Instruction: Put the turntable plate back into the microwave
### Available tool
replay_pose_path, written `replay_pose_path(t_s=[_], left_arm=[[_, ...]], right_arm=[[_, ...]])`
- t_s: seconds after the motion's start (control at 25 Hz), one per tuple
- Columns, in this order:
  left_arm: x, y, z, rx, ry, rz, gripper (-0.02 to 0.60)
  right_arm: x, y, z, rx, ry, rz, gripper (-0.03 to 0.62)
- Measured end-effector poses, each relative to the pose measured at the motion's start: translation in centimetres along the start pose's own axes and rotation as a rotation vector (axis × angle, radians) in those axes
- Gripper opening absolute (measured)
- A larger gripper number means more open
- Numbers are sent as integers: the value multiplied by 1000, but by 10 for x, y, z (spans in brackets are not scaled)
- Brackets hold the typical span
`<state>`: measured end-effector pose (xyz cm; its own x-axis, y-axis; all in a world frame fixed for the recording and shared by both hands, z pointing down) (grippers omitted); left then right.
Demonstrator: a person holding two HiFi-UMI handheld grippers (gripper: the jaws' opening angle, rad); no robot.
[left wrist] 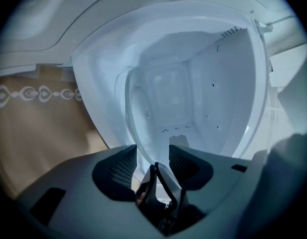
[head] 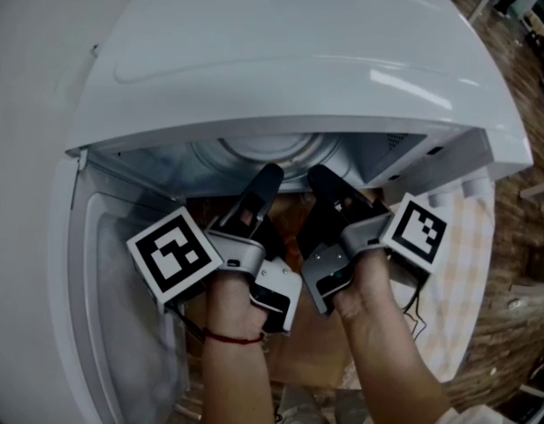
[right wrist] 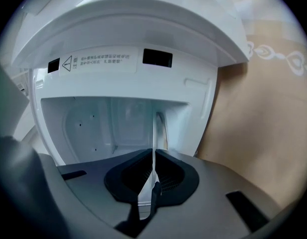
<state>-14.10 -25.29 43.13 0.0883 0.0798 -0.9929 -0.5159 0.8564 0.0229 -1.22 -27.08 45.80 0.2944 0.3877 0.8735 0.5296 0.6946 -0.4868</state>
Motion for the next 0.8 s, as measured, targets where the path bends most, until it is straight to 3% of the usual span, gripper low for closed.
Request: replay_pose_path(t_s=[0.24, 0.4, 0.52, 0.6, 0.8], left_arm=[[-4, 3, 9, -54, -38, 6, 184], [-8, 1, 3, -60, -111, -20, 150], [-14, -1, 1, -59, -103, -40, 136], [-17, -1, -1, -65, -106, -62, 75], [-16, -3, -2, -72, -100, -60, 71]], right_arm=[[2, 2, -10, 61, -29, 6, 41], [3, 1, -7, 53, -21, 4, 41], [5, 1, -6, 54, -26, 5, 41], [5, 1, -6, 58, -31, 5, 41], [4, -1, -7, 49, -5, 2, 41]])
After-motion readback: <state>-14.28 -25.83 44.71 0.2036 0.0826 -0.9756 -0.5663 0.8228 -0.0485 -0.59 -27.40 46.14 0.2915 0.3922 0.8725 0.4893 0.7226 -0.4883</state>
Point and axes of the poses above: the fingertips, and each gripper's own axes: y backward along the fingers, x to its right, z out of its underside, the point moved 5 cm from there along y, backward along the fingers, and after that the axes turned 15 degrees about z, right-handed, at the moved point
